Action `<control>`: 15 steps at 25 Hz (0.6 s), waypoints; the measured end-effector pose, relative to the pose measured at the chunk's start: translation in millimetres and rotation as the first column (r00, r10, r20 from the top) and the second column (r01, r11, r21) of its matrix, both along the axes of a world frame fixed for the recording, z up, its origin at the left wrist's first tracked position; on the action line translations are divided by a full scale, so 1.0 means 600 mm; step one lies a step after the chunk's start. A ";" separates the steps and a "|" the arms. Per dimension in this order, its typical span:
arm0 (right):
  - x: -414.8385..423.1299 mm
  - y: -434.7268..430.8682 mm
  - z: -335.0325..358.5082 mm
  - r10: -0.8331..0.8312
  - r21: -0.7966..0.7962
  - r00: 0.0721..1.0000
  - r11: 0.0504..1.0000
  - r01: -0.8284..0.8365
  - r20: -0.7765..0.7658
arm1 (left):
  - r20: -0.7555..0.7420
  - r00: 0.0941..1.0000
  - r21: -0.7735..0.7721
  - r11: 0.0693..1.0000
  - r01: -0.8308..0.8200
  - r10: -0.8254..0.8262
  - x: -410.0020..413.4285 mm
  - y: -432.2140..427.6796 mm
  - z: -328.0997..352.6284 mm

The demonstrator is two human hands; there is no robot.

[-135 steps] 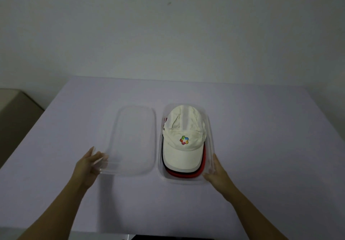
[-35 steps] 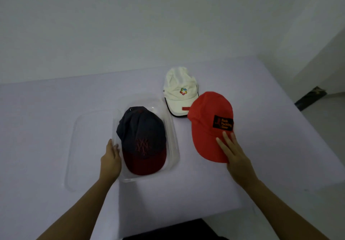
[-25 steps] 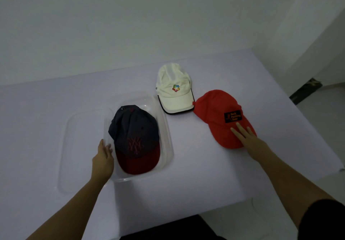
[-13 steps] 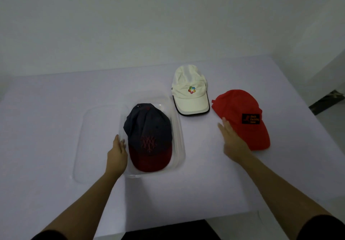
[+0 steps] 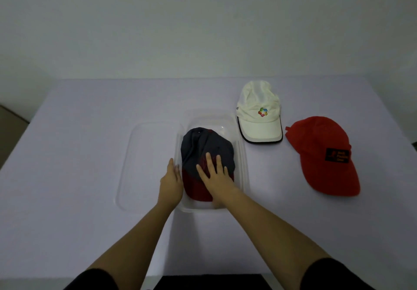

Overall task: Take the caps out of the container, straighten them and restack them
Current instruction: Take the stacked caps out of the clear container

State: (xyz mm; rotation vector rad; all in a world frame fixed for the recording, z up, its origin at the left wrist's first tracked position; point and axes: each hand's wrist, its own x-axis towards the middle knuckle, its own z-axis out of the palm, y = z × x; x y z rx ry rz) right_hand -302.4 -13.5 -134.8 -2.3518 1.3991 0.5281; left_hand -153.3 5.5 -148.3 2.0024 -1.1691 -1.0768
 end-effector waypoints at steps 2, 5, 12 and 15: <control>-0.007 -0.001 0.009 -0.033 0.008 0.998 0.999 0.033 0.062 | -0.009 1.000 0.017 1.000 0.013 -0.013 -0.005 0.001 0.006; -0.024 0.004 0.030 -0.170 0.001 0.946 0.984 0.176 0.275 | -0.042 0.997 0.070 0.996 0.061 -0.058 -0.008 0.005 0.028; -0.049 0.057 0.091 -0.113 -0.424 0.778 0.785 0.451 0.618 | -0.476 0.876 0.004 0.997 -0.081 0.073 -0.023 -0.022 0.193; -0.040 0.086 0.133 -0.109 -0.567 0.835 0.685 0.457 0.540 | -0.661 0.750 -0.096 0.992 -0.083 -0.001 -0.063 -0.029 0.258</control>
